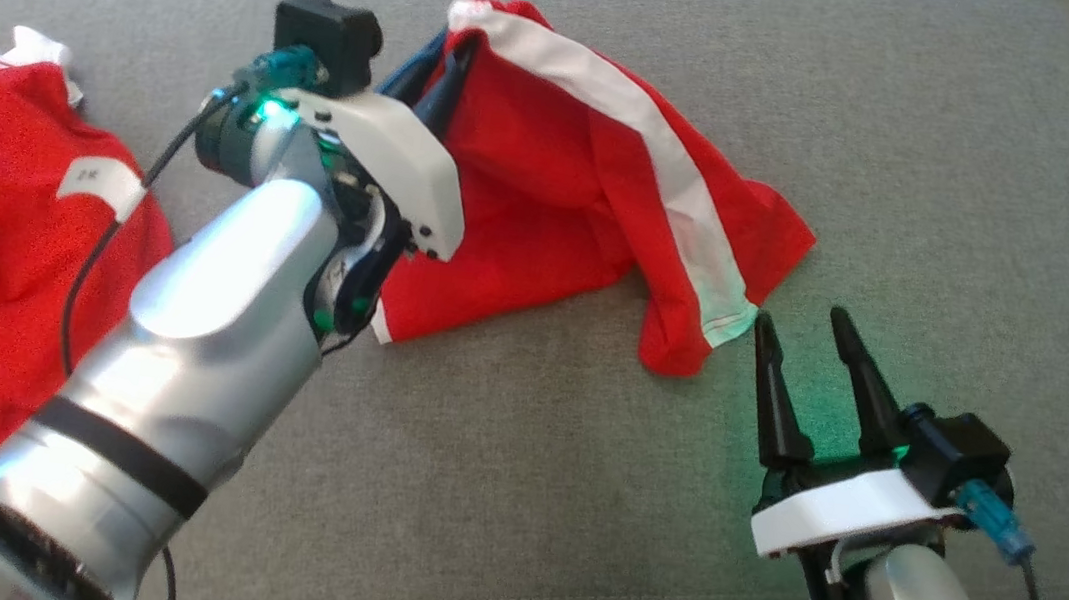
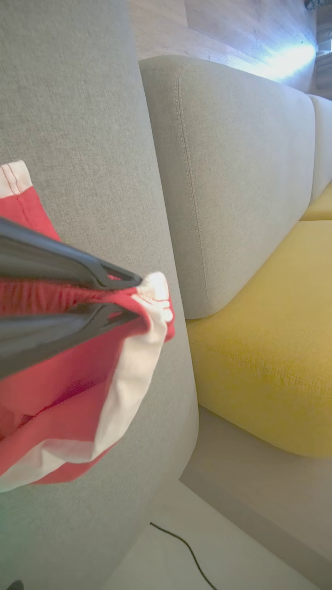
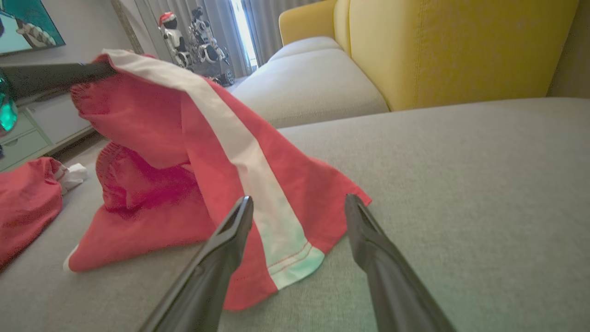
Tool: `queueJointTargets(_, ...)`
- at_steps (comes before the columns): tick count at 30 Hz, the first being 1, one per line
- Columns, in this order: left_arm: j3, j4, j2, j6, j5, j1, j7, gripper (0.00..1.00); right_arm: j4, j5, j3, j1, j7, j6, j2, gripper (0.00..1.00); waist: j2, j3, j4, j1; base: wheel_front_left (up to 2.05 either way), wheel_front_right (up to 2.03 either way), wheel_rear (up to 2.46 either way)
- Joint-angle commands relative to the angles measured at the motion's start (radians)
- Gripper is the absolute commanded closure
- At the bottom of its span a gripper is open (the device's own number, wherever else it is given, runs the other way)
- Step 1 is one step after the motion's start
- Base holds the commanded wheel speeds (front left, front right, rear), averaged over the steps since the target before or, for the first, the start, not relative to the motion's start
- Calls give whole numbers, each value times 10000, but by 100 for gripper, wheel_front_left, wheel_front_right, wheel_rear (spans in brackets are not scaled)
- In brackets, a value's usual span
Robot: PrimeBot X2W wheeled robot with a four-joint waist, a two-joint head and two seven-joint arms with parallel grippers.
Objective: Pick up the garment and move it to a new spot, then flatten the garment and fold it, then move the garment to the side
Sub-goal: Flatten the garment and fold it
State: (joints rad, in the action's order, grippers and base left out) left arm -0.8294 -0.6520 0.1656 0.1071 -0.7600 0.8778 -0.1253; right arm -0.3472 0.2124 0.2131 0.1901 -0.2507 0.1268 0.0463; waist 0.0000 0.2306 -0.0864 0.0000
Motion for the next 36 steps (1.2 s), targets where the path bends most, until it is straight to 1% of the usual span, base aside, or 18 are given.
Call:
queueJointTargets(1,253,420,332,103,-77,276,26,100,115,-53,193,100,-69,39,39,0,0,-11,62,0,0,0,0)
queueJointTargets(6,169,1036,514,328,-84,20,280,100,-823,-322,213,633,57,39,39,0,0,39,193,0,0,0,0)
queueJointTargets(10,144,1370,551,463,-123,-55,437,100,-1462,-455,294,1121,68,39,39,0,0,145,257,0,0,0,0)
queueJointTargets(18,80,1729,681,621,-108,-73,621,100,-2517,-416,559,1811,7,39,39,0,0,308,228,0,0,0,0)
queueJointTargets(33,-42,2118,754,745,-93,-20,785,100,-3406,-225,764,2335,-93,39,39,0,0,518,390,0,0,0,0)
queueJointTargets(34,-40,2130,759,755,-95,-9,787,100,-3476,-184,806,2349,-95,39,39,49,0,523,403,0,0,0,0)
queueJointTargets(36,-35,2149,778,767,-106,-7,788,100,-3591,-135,856,2391,-98,39,39,100,0,523,416,0,0,0,0)
